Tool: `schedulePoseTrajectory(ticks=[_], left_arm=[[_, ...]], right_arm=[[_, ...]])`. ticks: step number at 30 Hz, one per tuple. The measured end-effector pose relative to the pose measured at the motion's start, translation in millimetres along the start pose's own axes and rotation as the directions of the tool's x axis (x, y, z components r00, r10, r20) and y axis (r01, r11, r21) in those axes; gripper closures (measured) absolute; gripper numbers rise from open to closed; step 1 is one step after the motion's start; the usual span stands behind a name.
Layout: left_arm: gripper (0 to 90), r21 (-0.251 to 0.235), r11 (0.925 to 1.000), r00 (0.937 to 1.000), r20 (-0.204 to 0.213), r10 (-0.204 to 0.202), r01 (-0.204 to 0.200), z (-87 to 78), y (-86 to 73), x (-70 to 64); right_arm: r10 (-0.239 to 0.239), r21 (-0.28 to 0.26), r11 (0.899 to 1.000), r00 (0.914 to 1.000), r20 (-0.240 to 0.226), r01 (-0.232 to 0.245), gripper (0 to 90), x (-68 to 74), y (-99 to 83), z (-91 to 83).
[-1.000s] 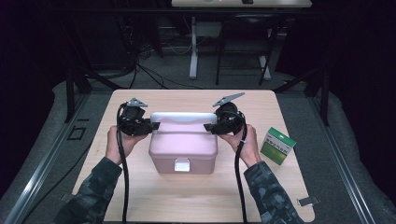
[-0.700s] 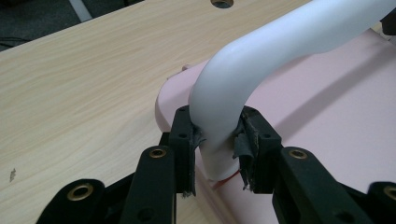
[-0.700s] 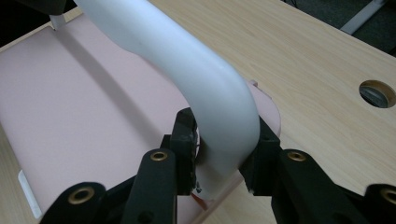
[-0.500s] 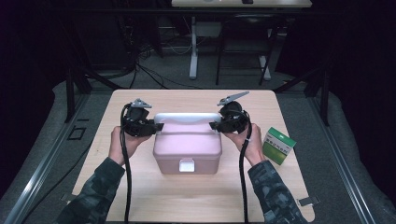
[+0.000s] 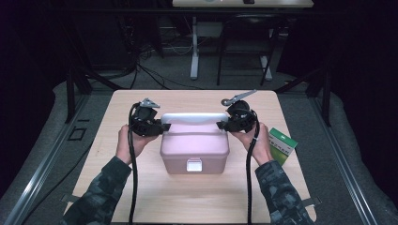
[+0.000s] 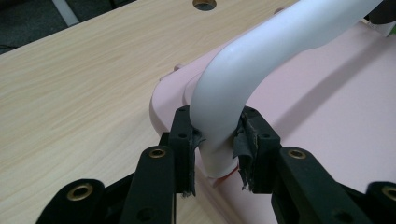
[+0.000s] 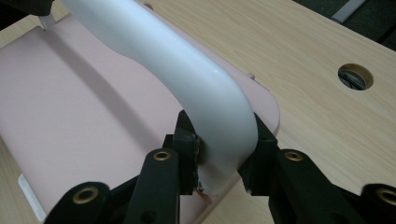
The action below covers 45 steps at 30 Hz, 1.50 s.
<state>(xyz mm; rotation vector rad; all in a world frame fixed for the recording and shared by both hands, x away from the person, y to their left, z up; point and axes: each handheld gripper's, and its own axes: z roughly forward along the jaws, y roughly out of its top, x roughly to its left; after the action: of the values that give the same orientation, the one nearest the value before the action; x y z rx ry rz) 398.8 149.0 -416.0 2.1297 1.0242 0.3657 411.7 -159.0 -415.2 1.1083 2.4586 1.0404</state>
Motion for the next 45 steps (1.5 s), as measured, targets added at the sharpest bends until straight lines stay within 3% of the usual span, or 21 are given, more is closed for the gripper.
schedulePoseTrajectory(ticks=[16, 25, 27, 31, 36, 40, 45], left_arm=[[69.9, 0.017, 0.9997, 0.9997, 0.016, 0.019, -0.019, 7.4, 8.3, -6.4], [69.5, 0.025, 0.9993, 0.9992, 0.028, 0.028, -0.029, 6.9, 9.4, -6.8], [63.8, 0.017, 0.9995, 0.9992, 0.032, 0.025, -0.026, 5.3, 9.9, -7.0], [44.1, 0.023, 0.9995, 0.9997, 0.009, 0.023, -0.023, 1.0, 10.4, -8.0], [29.3, 0.007, 0.9999, 0.9997, 0.022, 0.009, -0.009, -5.2, 6.6, -4.9], [21.0, -0.005, 1.0000, 0.9998, 0.021, 0.006, -0.006, -12.4, 1.1, -2.7], [17.3, -0.029, 0.9996, 0.9999, 0.014, 0.007, -0.007, -25.0, -8.6, -3.3]], right_arm=[[0.011, 0.058, 0.998, 0.9999, -0.001, -0.011, 71.6, -6.2, -1.7, -8.4], [-0.013, 0.095, 0.995, 0.9999, -0.004, 0.013, 71.7, -6.2, 0.8, -10.2], [-0.019, 0.089, 0.996, 0.9998, -0.005, 0.019, 71.7, -6.6, 0.3, -10.3], [-0.026, 0.083, 0.996, 0.9997, -0.006, 0.026, 71.8, -6.3, -0.6, -10.7], [-0.025, 0.073, 0.997, 0.9996, -0.008, 0.026, 71.9, -6.4, -1.2, -10.7], [-0.024, 0.067, 0.997, 0.9997, -0.008, 0.024, 72.1, -6.3, -1.6, -10.9], [-0.015, 0.062, 0.998, 0.9998, -0.015, 0.015, 72.2, -7.0, -1.5, -11.3]])
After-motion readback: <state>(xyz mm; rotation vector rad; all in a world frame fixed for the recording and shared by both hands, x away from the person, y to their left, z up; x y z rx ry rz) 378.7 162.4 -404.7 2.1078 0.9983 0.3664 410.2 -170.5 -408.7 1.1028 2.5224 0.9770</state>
